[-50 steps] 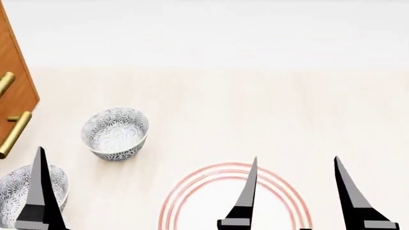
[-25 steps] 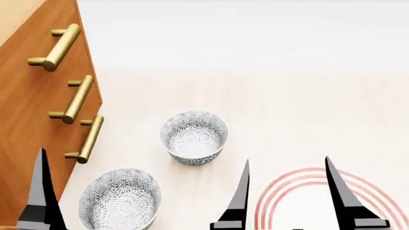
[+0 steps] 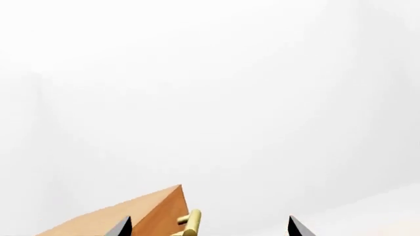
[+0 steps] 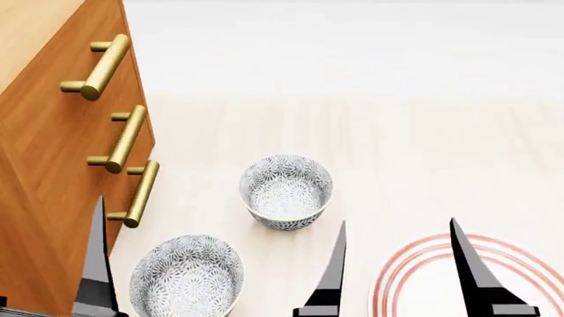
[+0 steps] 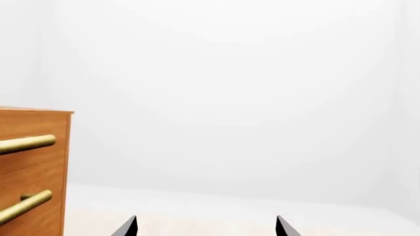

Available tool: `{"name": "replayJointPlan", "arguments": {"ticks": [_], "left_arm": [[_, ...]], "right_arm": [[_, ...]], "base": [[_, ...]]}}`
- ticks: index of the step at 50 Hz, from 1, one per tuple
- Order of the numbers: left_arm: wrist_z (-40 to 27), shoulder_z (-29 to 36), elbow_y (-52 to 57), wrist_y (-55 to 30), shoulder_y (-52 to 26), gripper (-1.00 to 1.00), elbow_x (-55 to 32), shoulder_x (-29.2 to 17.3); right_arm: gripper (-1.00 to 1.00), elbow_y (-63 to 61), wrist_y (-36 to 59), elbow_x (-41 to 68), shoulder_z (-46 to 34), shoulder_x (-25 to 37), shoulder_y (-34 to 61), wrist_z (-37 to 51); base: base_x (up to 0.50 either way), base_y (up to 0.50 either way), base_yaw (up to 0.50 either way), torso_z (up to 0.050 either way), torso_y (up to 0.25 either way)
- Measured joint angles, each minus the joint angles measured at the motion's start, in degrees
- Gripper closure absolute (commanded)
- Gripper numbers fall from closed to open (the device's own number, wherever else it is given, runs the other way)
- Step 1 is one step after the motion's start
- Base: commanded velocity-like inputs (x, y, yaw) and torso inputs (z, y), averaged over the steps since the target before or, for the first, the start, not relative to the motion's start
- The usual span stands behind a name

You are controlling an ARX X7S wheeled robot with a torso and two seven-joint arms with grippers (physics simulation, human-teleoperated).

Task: Open the top drawer of the cabinet.

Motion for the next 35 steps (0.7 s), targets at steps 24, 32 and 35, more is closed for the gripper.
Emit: {"name": "replayJointPlan", "arguments": {"ticks": [24,32,35], "left_arm": [[15.8,26.5,-0.5,-17.3,-22.2,-1.0,36.5,-3.9],[19.2,28.5,-4.5,-18.1,-27.2,-1.0,39.2,-5.2],[20.6,28.7,-6.2,-18.7,-28.8,-1.0,39.4,-5.5]], "right_arm": [[-1.0,-0.5,-0.6,2.5,1.4,0.5,-0.6,0.8],[-1.0,-0.5,-0.9,3.0,1.6,0.6,-0.7,1.0],[-1.0,-0.4,-1.0,3.2,1.6,0.7,-0.7,1.1]], "base": [[0.0,0.0,0.0,0.0,0.0],[0.0,0.0,0.0,0.0,0.0],[0.0,0.0,0.0,0.0,0.0]]}}
